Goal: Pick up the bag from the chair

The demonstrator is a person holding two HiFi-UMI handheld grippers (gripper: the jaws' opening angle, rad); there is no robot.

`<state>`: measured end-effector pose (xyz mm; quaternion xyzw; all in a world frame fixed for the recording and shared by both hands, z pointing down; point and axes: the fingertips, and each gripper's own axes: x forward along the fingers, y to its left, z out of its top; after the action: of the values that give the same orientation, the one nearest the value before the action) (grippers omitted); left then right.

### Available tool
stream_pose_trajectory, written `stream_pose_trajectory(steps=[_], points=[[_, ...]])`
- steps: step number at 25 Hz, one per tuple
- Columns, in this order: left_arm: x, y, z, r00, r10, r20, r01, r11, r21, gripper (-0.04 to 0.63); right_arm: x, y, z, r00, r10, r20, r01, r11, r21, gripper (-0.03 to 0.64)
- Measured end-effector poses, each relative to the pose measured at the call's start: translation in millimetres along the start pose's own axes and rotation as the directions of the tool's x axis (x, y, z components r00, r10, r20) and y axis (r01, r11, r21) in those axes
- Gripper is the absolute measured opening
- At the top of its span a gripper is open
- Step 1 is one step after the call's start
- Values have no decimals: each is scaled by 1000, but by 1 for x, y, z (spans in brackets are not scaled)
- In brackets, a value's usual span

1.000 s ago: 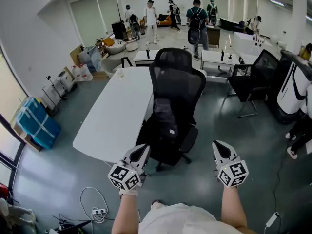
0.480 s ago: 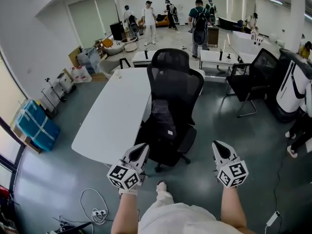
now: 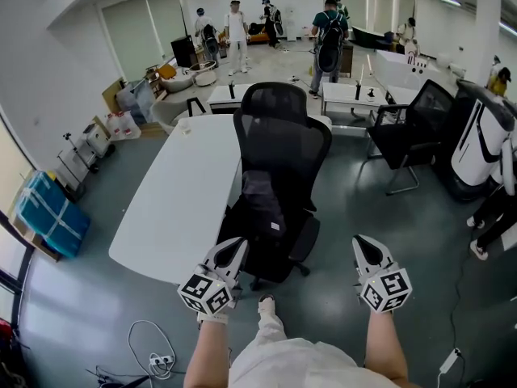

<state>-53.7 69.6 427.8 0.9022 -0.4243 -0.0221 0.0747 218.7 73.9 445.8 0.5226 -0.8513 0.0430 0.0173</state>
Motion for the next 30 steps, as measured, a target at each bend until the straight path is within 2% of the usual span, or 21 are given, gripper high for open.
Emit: stream_pose_trajectory(steps=[12, 21, 30], points=[[46, 79, -8, 1000, -5, -11, 4, 999, -50, 25, 82, -10, -4, 999, -12, -38, 12, 1000, -4, 18], [91, 155, 6, 1000, -15, 3, 15, 998, -63, 25, 167, -17, 9, 999, -10, -37, 9, 1000, -16, 18], [113, 226, 19, 1000, -5, 23, 6, 998, -70, 25, 237, -13, 20, 999, -5, -38, 4, 999, -38, 18]])
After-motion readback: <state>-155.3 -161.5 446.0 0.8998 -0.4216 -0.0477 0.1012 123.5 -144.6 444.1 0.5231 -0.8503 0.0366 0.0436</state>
